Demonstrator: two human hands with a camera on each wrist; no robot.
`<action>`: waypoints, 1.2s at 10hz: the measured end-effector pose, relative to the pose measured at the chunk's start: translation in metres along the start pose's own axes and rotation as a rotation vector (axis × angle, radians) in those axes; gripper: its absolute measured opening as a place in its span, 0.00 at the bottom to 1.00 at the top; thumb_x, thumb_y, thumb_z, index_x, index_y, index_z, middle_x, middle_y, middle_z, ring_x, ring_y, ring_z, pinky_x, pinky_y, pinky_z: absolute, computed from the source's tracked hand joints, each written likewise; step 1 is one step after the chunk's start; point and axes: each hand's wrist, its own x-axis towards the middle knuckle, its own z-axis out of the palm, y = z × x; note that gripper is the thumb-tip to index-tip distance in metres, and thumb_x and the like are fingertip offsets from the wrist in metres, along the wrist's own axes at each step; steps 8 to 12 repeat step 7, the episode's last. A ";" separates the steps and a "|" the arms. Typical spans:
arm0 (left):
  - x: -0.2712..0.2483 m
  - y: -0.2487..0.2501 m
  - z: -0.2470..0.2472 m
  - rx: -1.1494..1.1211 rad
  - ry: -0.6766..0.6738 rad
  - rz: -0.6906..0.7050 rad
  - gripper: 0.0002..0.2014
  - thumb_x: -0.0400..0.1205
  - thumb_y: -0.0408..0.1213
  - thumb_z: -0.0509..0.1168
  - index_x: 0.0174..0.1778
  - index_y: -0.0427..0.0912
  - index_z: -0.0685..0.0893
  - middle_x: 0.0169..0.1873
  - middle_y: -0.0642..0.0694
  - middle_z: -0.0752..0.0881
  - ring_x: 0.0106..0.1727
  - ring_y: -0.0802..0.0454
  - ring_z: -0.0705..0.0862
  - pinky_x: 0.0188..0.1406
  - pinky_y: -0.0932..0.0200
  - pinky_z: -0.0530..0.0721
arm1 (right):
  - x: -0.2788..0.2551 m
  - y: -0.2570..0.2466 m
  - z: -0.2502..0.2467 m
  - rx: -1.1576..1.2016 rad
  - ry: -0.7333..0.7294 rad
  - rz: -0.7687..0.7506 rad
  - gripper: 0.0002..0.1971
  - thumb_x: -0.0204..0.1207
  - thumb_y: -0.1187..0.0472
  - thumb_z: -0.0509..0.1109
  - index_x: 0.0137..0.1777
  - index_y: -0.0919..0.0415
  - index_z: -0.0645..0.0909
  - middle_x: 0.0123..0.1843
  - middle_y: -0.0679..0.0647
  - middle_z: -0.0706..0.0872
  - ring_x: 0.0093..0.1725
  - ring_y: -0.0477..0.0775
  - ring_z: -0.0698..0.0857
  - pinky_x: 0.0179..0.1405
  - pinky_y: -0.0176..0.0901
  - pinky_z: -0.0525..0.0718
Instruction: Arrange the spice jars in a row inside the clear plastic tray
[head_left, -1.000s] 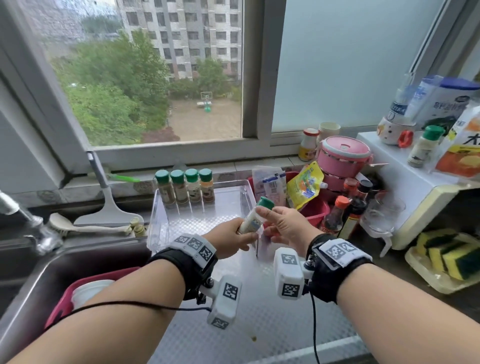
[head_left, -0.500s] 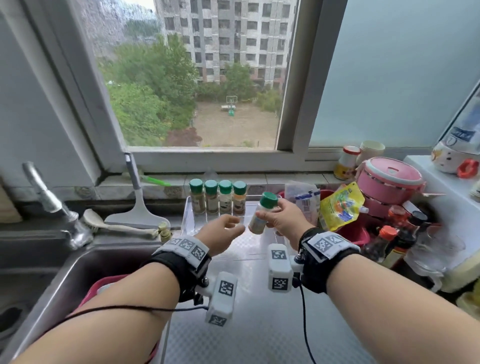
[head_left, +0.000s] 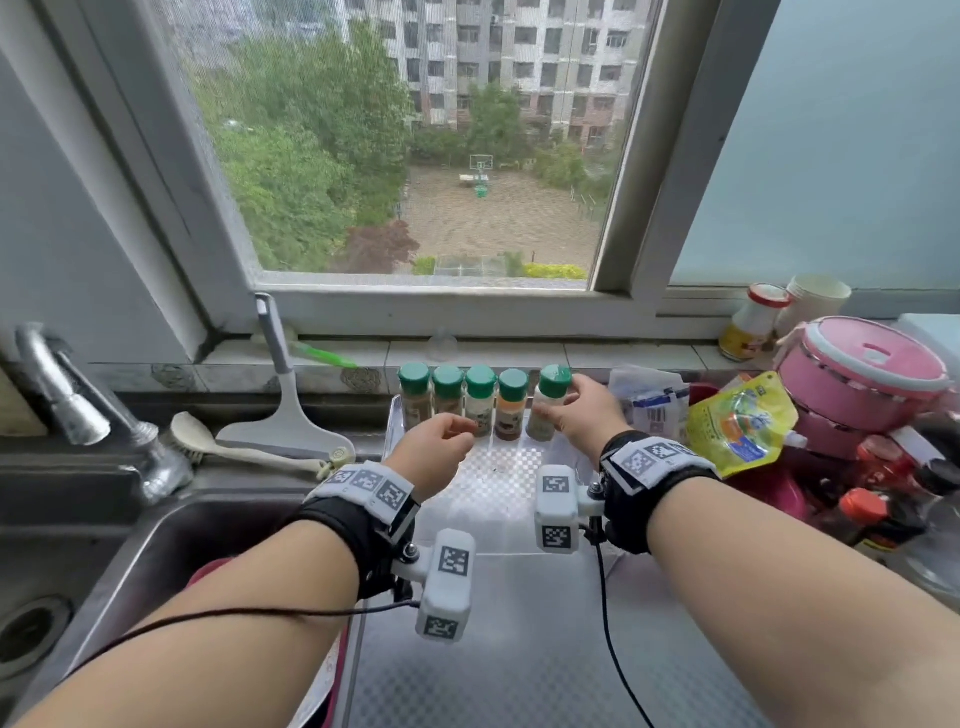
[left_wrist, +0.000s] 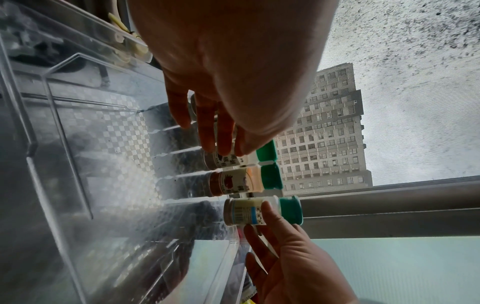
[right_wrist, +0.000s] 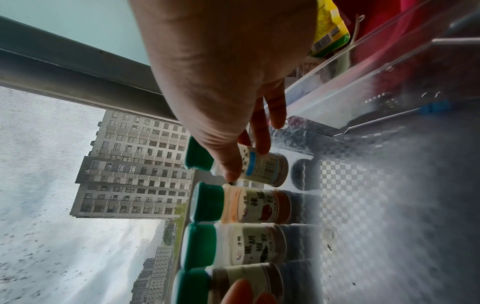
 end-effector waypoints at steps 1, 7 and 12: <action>0.005 -0.005 -0.003 0.022 -0.012 0.000 0.15 0.83 0.38 0.59 0.66 0.44 0.81 0.58 0.46 0.87 0.59 0.48 0.85 0.58 0.53 0.83 | 0.009 0.004 0.005 -0.036 -0.001 0.011 0.23 0.70 0.59 0.77 0.65 0.58 0.80 0.61 0.55 0.88 0.57 0.53 0.83 0.67 0.58 0.80; -0.001 -0.001 -0.022 -0.001 -0.006 0.086 0.14 0.82 0.38 0.63 0.62 0.44 0.83 0.54 0.48 0.88 0.55 0.53 0.86 0.53 0.62 0.83 | 0.006 0.004 -0.004 0.039 0.026 0.011 0.31 0.68 0.65 0.78 0.71 0.61 0.71 0.60 0.57 0.82 0.58 0.55 0.82 0.66 0.57 0.82; -0.001 -0.001 -0.022 -0.001 -0.006 0.086 0.14 0.82 0.38 0.63 0.62 0.44 0.83 0.54 0.48 0.88 0.55 0.53 0.86 0.53 0.62 0.83 | 0.006 0.004 -0.004 0.039 0.026 0.011 0.31 0.68 0.65 0.78 0.71 0.61 0.71 0.60 0.57 0.82 0.58 0.55 0.82 0.66 0.57 0.82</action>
